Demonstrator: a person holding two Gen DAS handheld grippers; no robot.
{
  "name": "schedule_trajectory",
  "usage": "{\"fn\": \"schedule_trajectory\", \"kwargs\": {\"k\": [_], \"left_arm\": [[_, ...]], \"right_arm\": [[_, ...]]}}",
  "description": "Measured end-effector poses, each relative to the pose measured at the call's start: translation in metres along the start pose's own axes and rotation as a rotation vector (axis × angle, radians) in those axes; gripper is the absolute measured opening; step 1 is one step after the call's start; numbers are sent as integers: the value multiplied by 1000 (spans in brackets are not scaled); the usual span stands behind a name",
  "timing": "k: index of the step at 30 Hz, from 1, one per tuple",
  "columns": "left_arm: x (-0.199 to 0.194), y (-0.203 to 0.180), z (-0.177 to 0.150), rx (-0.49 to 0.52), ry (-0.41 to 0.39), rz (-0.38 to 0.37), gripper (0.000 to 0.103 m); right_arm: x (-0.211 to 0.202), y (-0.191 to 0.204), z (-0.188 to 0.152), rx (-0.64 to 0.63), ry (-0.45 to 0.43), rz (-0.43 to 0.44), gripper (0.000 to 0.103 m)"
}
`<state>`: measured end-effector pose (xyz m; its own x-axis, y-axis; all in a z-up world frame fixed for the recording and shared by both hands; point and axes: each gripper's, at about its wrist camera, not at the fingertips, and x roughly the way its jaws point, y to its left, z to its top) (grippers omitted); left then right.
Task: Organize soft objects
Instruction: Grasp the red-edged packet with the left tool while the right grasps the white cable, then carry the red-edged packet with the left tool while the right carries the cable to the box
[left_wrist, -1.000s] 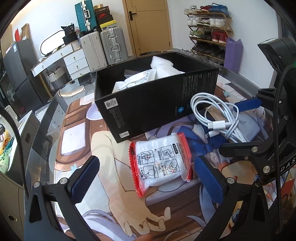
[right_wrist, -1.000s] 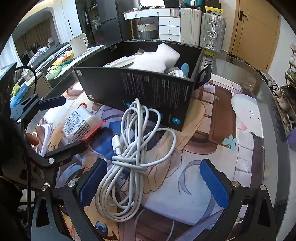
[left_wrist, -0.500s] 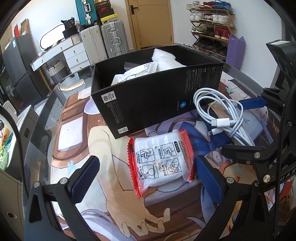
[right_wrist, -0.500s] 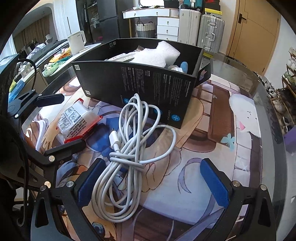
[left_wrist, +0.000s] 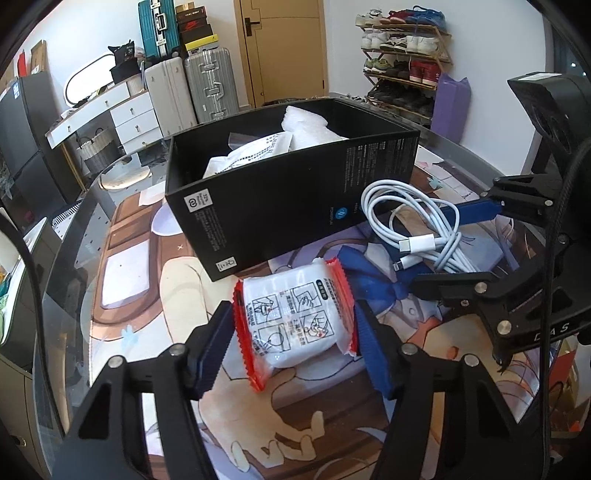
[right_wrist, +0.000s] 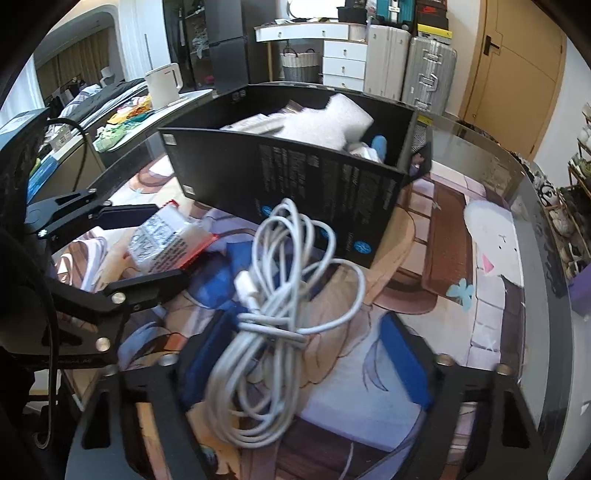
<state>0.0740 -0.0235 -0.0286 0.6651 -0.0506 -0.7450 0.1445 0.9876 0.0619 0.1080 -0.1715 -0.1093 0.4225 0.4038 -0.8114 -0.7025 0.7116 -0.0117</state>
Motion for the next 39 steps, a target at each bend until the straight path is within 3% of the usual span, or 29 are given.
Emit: {"fn": "schedule_trajectory", "kwargs": {"k": [4, 12, 27, 39], "left_arm": [[-1, -1, 0, 7, -7, 2, 60], [-1, 1, 0, -10, -7, -5, 59], [-2, 8, 1, -41, -5, -29, 58], [-15, 13, 6, -72, -24, -39, 57]], "right_arm": [[-2, 5, 1, -19, 2, 12, 65], [-6, 13, 3, -40, 4, 27, 36], [-28, 8, 2, -52, -43, 42, 33], [-62, 3, 13, -7, -169, 65, 33]]}}
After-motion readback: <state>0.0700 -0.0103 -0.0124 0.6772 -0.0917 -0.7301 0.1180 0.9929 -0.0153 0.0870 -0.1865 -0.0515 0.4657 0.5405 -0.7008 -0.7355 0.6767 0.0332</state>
